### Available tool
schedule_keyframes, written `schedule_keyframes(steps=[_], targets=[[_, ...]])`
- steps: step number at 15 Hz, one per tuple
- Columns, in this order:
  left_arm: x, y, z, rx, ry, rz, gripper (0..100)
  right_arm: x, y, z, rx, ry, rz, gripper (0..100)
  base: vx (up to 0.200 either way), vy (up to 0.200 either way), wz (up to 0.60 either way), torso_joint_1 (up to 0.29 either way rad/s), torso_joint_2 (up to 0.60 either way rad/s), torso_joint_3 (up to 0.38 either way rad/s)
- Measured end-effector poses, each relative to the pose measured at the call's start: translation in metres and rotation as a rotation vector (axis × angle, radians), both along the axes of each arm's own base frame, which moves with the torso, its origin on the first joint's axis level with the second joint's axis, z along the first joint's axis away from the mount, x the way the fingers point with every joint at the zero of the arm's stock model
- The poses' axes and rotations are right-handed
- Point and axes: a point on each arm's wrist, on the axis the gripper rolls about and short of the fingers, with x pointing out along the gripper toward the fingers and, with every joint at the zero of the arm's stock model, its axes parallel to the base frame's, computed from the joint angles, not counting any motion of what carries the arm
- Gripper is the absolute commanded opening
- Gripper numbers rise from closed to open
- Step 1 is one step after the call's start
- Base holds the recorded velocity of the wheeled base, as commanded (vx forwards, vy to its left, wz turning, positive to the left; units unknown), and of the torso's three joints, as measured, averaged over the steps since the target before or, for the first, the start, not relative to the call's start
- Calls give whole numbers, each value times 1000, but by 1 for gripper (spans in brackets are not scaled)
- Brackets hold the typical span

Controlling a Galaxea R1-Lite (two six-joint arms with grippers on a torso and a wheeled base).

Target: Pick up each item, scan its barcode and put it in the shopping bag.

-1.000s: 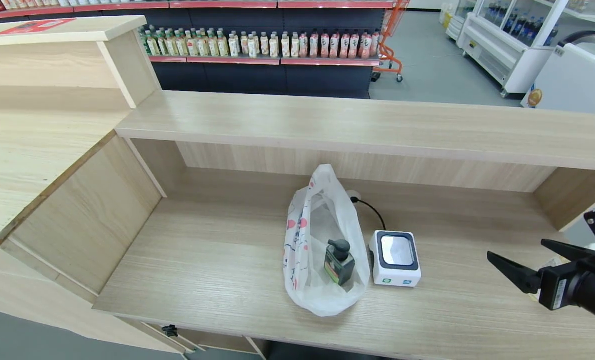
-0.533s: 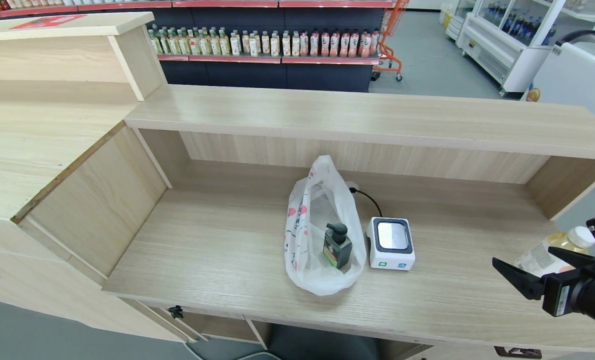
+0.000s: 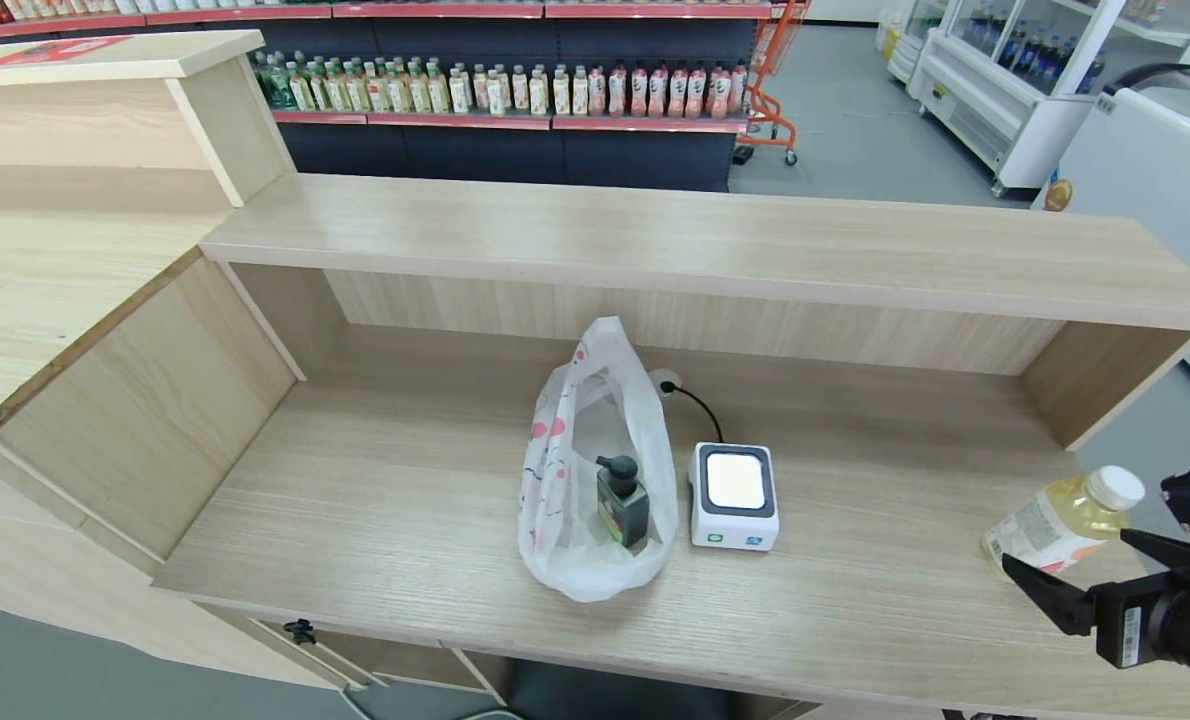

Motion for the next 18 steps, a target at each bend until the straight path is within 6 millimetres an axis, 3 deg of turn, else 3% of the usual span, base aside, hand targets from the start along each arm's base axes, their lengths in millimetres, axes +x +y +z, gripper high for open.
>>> schedule_keyframes(steps=[5, 9, 12, 15, 18], targets=[[0, 0, 0, 0, 0, 0, 100, -8, -5, -15, -19, 71, -65, 100, 0, -200, 0, 4, 2, 4], [0, 0, 0, 1, 0, 0, 100, 0, -5, -17, 3, 93, -58, 100, 0, -200, 0, 0, 0, 1], [0, 0, 0, -4, 0, -1, 100, 5, -2, -22, 73, 131, 34, 100, 0, 0, 0, 0, 0, 0], [0, 0, 0, -5, 0, -1, 100, 14, -1, -29, 81, 173, 41, 100, 0, 0, 0, 0, 0, 0], [0, 0, 0, -5, 0, -1, 100, 10, -2, -37, 84, 221, 30, 100, 0, 0, 0, 0, 0, 0]])
